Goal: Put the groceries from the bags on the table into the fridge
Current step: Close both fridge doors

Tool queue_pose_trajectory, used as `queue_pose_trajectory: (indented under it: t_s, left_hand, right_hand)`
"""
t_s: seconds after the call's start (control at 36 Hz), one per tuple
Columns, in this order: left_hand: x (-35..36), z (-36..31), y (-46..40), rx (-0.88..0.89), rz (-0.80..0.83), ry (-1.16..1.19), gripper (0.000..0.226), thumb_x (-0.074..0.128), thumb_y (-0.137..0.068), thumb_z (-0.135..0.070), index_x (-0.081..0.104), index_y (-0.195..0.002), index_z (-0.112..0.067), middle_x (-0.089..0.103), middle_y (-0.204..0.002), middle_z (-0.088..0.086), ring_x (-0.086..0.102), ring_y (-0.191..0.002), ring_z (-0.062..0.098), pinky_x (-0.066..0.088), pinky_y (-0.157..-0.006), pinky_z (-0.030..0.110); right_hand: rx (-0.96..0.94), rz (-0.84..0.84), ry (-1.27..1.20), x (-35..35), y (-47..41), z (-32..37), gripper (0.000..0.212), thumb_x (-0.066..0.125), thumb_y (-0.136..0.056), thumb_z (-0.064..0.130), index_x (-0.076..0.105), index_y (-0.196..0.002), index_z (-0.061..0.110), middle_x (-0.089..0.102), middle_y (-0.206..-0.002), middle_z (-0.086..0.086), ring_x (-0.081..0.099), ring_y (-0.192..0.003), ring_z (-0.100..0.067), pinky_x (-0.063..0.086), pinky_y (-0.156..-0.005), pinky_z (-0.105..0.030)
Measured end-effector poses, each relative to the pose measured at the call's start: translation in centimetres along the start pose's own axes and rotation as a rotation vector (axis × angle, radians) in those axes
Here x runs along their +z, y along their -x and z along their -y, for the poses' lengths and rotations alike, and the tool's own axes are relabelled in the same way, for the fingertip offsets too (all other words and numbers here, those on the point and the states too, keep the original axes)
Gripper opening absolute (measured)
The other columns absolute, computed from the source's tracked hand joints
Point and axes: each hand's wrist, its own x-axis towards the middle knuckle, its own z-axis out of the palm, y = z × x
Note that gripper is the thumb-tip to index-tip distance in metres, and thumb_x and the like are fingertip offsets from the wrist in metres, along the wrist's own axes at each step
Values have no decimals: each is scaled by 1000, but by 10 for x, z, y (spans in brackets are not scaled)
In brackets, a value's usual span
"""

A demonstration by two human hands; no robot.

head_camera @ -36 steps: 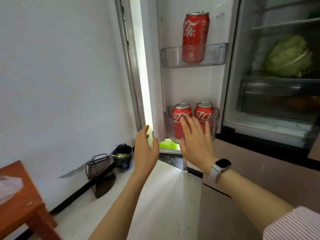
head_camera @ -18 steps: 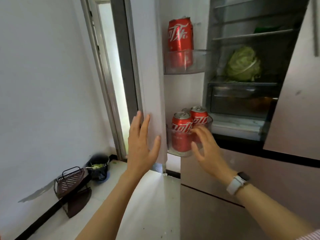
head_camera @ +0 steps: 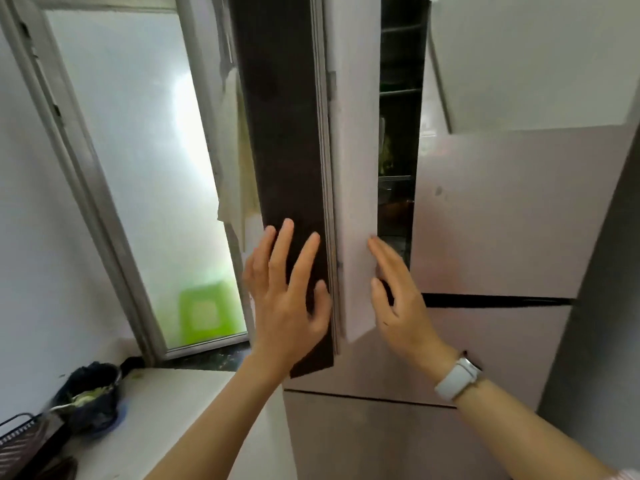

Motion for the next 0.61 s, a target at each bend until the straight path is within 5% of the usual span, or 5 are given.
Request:
queue_pose_trajectory:
  t_s: [0.14, 0.25, 0.36, 0.5, 0.61]
  left_hand:
    - [31, 3, -19, -88, 162, 17, 72, 52, -84, -31, 17, -145, -16, 14, -153, 11, 8, -144, 29, 14, -116, 45]
    - [57, 4, -26, -17, 288, 44, 78, 50, -87, -44, 6, -148, -21, 10, -156, 8, 5, -145, 29, 21, -113, 55]
    - [84, -2, -36, -2, 383, -3, 82, 42, -87, -53, -6, -148, -27, 1, -158, 2, -1, -146, 26, 16, -114, 55]
    - [117, -10, -42, -1, 413, -55, 84, 40, -85, -55, -7, -149, -26, -4, -157, 1, -2, -145, 29, 18, -114, 54]
    - [138, -14, -48, -1, 428, -107, 83, 37, -84, -58, -2, -149, -24, -2, -157, 2, -1, -144, 33, 20, -112, 56]
  right_hand:
    - [95, 91, 89, -8, -8, -7, 56, 35, -96, 28, 2, -141, 33, -3, -152, 16, -5, -140, 4, -1, -110, -9]
    - [268, 114, 36, -8, -25, -31, 65, 36, -97, 38, -6, -145, 32, -16, -155, 9, -16, -140, -4, 0, -118, -34]
    - [348, 70, -72, -13, -47, -53, 64, 35, -97, 37, -4, -147, 31, -9, -156, 11, -10, -142, -4, 7, -119, -42]
    - [383, 59, -196, -27, -65, -71, 51, 32, -99, 28, 12, -145, 39, 13, -153, 17, 12, -140, -3, 16, -116, -34]
    - [374, -39, -74, -41, -62, -85, 43, 36, -99, 17, 34, -141, 23, 43, -140, 4, 38, -129, -8, 31, -106, -22]
